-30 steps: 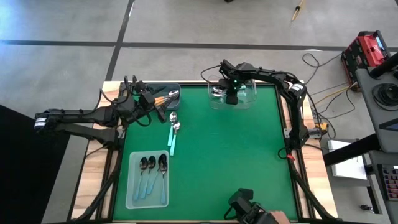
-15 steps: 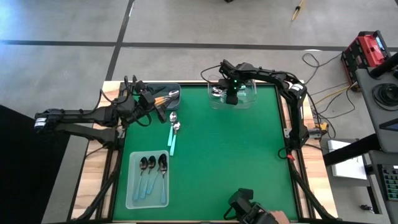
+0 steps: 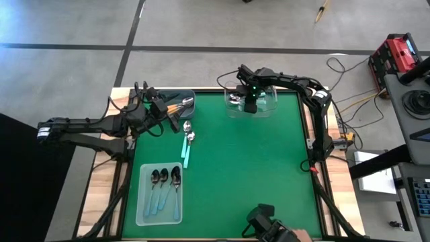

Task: Sort silverware by color (type)
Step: Put the light blue spoon into the transparent bin

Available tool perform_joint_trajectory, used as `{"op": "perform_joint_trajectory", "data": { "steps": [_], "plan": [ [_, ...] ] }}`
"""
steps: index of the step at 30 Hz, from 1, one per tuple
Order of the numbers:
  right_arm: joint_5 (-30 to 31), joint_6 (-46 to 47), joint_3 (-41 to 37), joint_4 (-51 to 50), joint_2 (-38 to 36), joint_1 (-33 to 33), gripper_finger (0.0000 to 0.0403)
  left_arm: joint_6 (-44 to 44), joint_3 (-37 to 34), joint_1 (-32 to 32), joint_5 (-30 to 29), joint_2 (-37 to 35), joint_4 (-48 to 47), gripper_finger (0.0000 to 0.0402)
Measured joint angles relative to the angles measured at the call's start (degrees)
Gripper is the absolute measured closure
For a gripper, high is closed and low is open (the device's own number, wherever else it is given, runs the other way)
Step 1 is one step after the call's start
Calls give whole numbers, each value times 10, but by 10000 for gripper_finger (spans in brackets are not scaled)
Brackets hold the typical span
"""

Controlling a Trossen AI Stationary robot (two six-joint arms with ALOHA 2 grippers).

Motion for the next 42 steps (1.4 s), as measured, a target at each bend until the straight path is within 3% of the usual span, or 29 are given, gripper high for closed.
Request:
{"op": "perform_joint_trajectory", "data": {
  "steps": [22, 32, 42],
  "plan": [
    [0, 17, 0, -10, 0, 0, 352, 3, 0, 0, 0, 0, 0, 143],
    [0, 18, 0, -5, 0, 0, 316, 5, 0, 0, 0, 0, 0, 143],
    [-1, 44, 13, -11, -23, 1, 326, -23, -5, 0, 0, -1, -10, 143]
  ]
}}
